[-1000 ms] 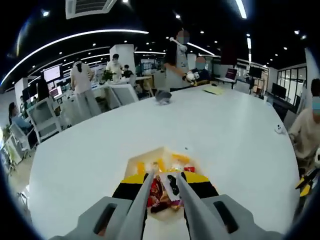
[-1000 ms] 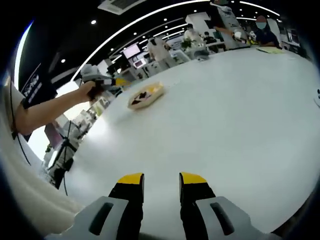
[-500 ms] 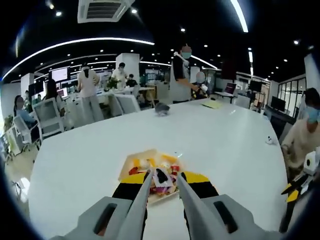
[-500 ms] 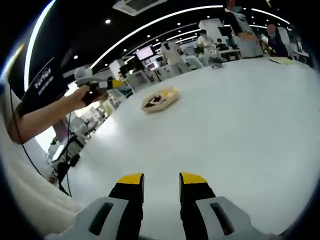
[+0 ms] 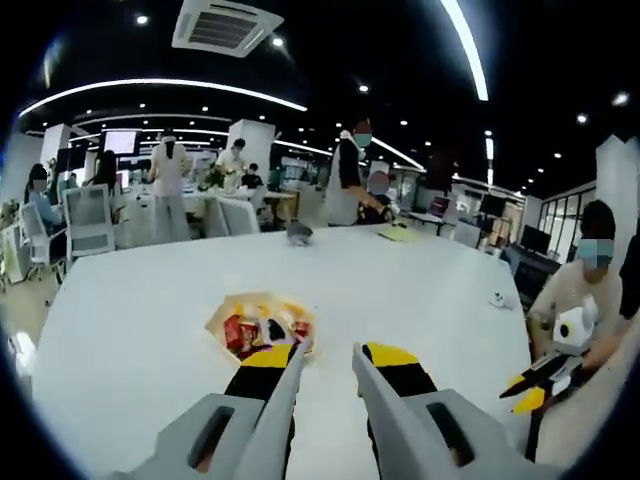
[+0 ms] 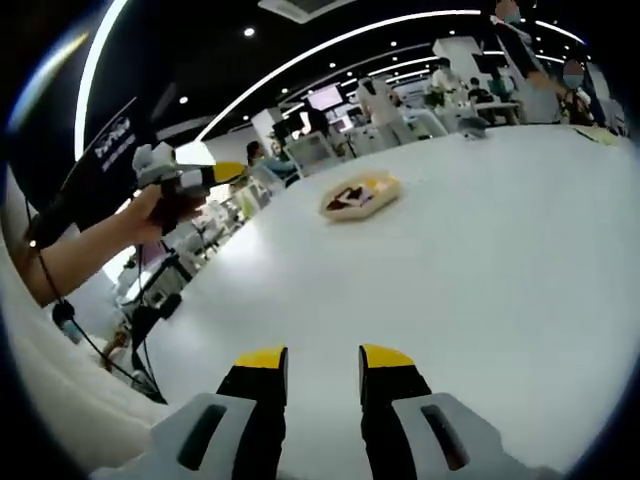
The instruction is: Place the target food into the container with the food tongs after gripping and lifting it, then release it inside without dropping or visibly crushing the food.
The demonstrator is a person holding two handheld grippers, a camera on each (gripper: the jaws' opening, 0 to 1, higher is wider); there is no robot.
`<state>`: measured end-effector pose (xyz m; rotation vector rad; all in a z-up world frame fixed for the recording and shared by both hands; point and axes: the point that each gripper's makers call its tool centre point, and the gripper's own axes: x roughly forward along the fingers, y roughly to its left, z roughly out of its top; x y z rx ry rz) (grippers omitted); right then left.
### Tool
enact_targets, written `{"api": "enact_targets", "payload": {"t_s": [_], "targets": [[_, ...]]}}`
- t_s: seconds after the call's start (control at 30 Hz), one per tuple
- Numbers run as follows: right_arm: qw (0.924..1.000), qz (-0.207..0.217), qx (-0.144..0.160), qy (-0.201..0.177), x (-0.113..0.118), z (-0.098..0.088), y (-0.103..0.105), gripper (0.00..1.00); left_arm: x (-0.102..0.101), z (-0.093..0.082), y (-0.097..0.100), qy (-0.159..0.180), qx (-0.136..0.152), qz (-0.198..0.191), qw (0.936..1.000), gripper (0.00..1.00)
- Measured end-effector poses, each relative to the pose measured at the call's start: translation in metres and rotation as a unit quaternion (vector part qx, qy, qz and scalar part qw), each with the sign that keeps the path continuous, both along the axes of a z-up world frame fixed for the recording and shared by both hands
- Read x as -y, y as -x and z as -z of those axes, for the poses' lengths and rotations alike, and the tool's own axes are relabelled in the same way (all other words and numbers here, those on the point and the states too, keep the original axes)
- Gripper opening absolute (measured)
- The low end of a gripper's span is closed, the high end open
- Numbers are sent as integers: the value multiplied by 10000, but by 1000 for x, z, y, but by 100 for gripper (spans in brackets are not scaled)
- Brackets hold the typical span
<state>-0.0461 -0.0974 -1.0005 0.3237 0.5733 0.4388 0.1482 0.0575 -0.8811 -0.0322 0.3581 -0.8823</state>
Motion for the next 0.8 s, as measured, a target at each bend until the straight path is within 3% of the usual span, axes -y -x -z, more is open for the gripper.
{"api": "enact_targets", "payload": {"t_s": [0.17, 0.2, 0.3, 0.53, 0.8], "targets": [[9998, -180, 6, -57, -12, 0, -1, 29, -2, 12, 33, 144, -180, 290, 9993, 24], [9996, -276, -2, -57, -17, 1, -1, 29, -4, 21, 49, 151, -306, 429, 9985, 24], [9993, -375, -29, -67, -23, 3, 1, 30, -8, 29, 64, 218, -393, 430, 9981, 24], [9986, -520, -37, -87, -32, 2, 2, 30, -13, 36, 88, 297, -431, 462, 9976, 24], [9975, -699, -22, -89, -40, 1, -1, 30, -16, 34, 102, 410, -403, 522, 9970, 24]]}}
